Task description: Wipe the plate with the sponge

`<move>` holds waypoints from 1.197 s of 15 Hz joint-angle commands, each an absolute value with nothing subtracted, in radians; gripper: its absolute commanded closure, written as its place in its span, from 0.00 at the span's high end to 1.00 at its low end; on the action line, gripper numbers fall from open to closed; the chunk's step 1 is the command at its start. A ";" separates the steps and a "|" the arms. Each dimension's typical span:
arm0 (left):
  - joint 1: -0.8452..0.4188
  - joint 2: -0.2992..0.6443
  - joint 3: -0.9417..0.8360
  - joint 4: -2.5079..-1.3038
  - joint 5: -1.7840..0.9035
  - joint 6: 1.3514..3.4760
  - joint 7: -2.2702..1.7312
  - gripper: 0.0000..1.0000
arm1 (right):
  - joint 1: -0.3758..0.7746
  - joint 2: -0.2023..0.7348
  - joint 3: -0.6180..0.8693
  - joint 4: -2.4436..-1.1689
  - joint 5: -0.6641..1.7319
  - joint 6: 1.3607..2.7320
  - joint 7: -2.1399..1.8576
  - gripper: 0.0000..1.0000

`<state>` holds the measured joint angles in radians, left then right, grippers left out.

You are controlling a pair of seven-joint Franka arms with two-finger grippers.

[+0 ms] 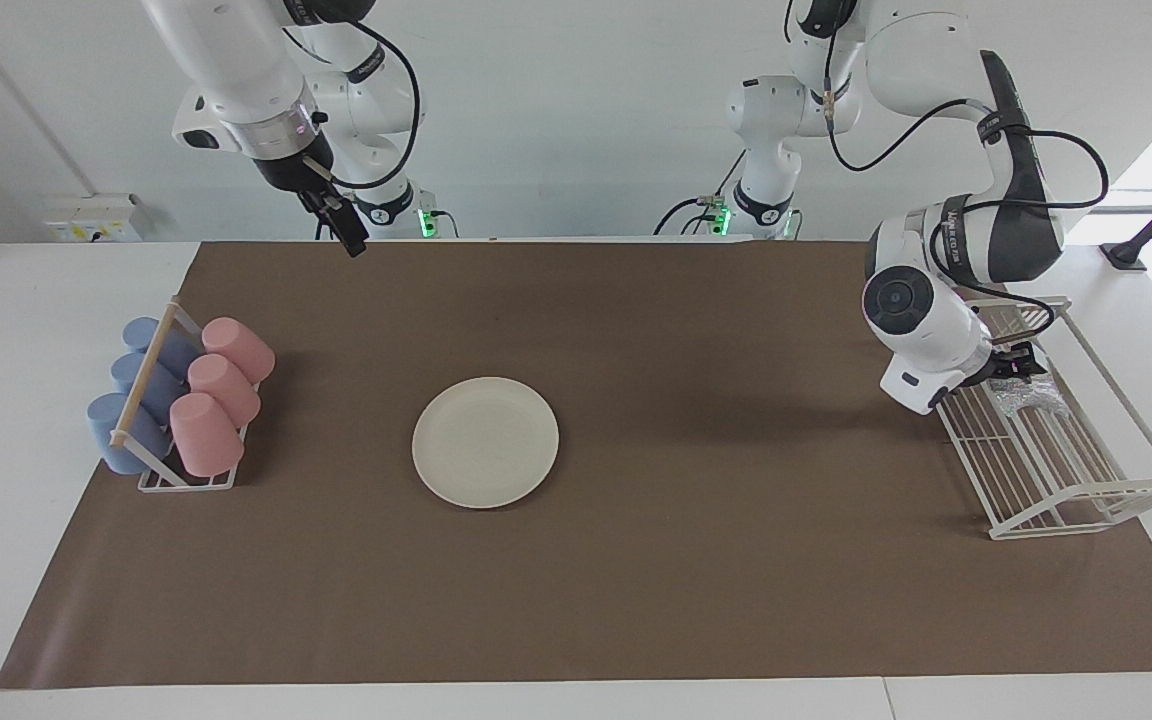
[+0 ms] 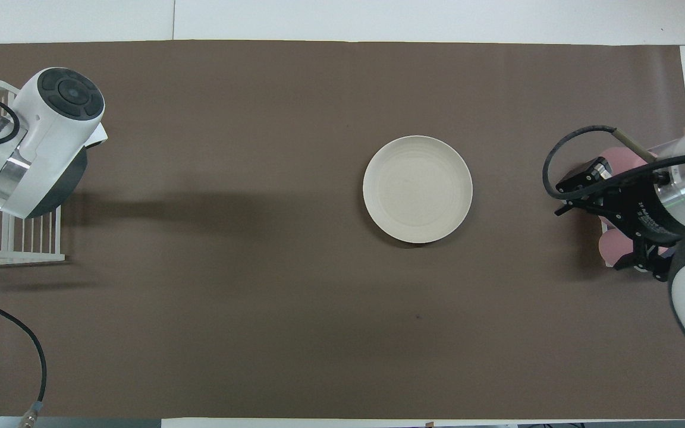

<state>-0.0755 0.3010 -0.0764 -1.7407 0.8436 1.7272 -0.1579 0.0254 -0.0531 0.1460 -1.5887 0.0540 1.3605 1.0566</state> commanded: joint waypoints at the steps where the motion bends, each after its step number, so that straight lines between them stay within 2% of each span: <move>1: -0.078 0.301 -0.071 -1.741 0.873 1.695 -0.169 0.78 | 0.021 -0.061 0.166 -1.582 0.096 1.348 1.162 1.00; 3: -0.078 0.301 -0.071 -1.743 0.874 1.681 -0.189 0.62 | 0.021 -0.061 0.166 -1.583 0.126 1.353 1.236 1.00; 6: -0.081 0.299 -0.071 -1.741 0.873 1.652 -0.204 0.00 | 0.021 -0.063 0.187 -1.582 0.150 1.359 1.317 1.00; 14: -0.087 0.288 -0.077 -1.701 0.856 1.629 -0.196 0.00 | 0.020 -0.064 0.245 -1.580 0.207 1.391 1.587 1.00; 16: -0.092 0.287 -0.080 -1.623 0.784 1.579 -0.184 0.00 | 0.020 -0.064 0.245 -1.580 0.206 1.388 1.597 1.00; 18: -0.092 0.288 -0.078 -1.478 0.625 1.472 -0.144 0.00 | 0.020 -0.069 0.247 -1.580 0.201 1.387 1.591 1.00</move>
<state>-0.0801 0.2927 -0.0855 -1.6125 0.7415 1.5773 -0.1875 0.0302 -0.0575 0.2425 -1.5803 0.1839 1.3816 1.5759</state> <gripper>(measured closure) 0.952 0.000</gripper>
